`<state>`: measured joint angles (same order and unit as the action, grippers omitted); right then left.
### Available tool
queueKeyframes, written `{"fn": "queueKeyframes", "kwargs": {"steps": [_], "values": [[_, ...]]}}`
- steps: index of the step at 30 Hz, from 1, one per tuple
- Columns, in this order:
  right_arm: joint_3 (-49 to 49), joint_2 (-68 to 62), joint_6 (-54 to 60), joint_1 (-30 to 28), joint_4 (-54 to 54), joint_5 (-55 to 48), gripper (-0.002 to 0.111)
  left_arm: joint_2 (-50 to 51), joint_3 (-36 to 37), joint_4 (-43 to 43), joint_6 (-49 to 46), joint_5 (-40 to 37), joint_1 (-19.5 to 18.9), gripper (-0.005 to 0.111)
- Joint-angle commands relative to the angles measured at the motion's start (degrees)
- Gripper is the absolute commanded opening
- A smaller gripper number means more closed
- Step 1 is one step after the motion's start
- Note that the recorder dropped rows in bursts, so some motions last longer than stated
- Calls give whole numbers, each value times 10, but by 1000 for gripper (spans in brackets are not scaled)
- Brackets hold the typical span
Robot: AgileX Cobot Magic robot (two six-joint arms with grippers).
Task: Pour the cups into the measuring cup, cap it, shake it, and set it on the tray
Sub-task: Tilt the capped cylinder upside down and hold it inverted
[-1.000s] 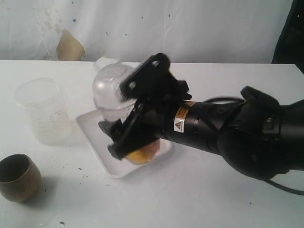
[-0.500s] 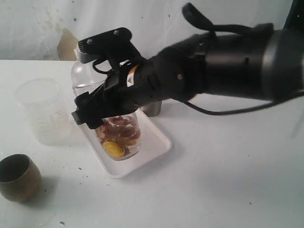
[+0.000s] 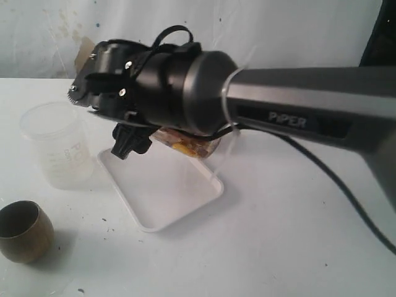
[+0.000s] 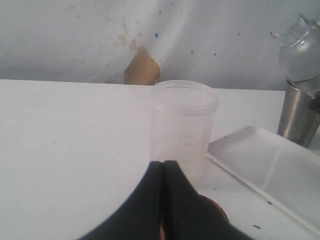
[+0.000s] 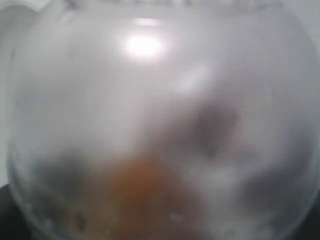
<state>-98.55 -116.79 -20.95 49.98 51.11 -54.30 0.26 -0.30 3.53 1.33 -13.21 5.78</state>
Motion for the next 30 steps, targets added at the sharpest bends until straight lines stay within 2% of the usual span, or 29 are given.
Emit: {"fn": "queueKeyframes", "kwargs": {"steps": [1,14,19,27,30], "values": [[-42,-30,3,26,124,-25,0,-3,3,-1,-1,-1,2,0],[-117,-134,86,66,361,-96,0,-3,3,-1,-1,-1,2,0],[-145,-156,120,68,376,-98,0,-3,3,-1,-1,-1,2,0],[-163,-181,163,69,485,-105,0,-3,3,-1,-2,-1,2,0],[-163,-181,169,69,488,-101,0,-3,3,-1,-2,-1,2,0]]}}
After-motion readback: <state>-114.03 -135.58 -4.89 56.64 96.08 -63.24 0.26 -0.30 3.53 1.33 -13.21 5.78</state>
